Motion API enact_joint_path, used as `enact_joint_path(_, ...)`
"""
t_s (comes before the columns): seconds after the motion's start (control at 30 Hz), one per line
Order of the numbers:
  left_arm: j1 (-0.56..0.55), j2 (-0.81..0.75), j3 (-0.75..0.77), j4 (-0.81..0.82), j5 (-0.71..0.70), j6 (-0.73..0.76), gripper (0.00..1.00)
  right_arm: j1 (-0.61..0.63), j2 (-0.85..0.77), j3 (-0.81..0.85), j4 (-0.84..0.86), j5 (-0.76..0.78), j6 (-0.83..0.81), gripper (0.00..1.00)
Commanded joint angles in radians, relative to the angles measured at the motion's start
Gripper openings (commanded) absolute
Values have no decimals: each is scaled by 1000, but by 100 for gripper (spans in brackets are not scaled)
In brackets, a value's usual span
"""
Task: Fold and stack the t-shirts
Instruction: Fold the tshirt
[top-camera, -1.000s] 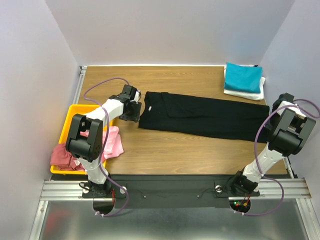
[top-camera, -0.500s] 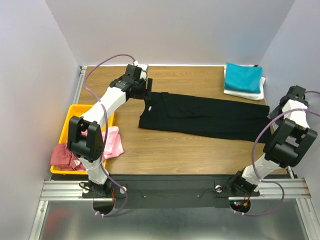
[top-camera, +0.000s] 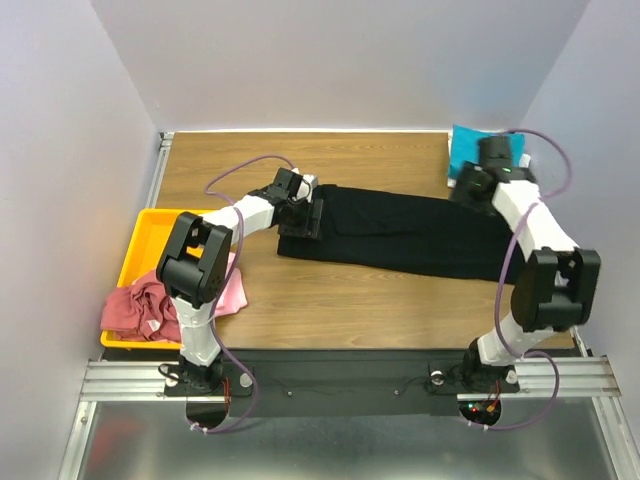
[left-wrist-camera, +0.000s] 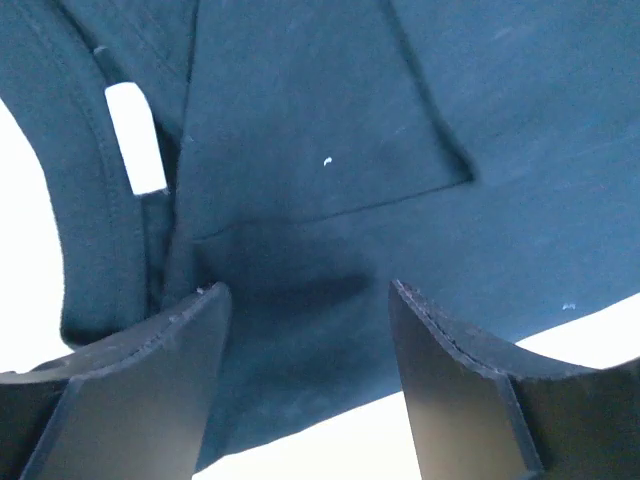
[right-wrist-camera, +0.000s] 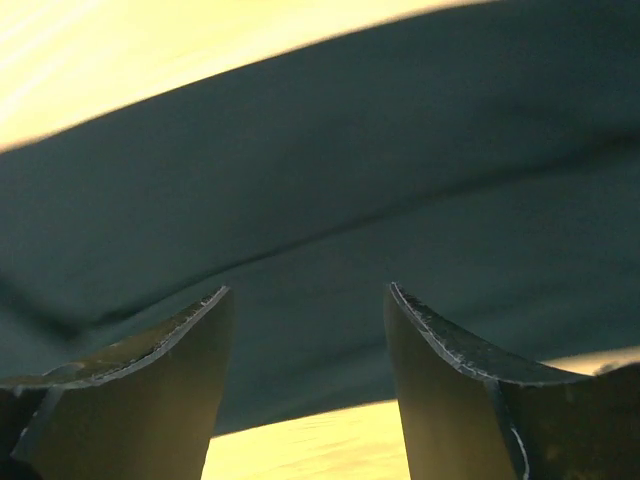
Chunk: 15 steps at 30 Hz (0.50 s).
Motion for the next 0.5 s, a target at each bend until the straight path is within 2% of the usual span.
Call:
enact_joint_path(0.0, 5, 3, -15, 72, 6, -4, 77, 233, 84, 108, 82, -69, 42, 66)
enact_joint_path(0.1, 5, 15, -33, 83, -3, -15, 77, 371, 167, 172, 126, -111, 56, 66)
enact_joint_path(0.3, 5, 14, -96, 89, 4, -22, 77, 571, 340, 321, 181, -164, 40, 65)
enact_joint_path(0.47, 5, -32, -168, 92, 0, -19, 77, 643, 501, 445, 183, -178, 42, 61)
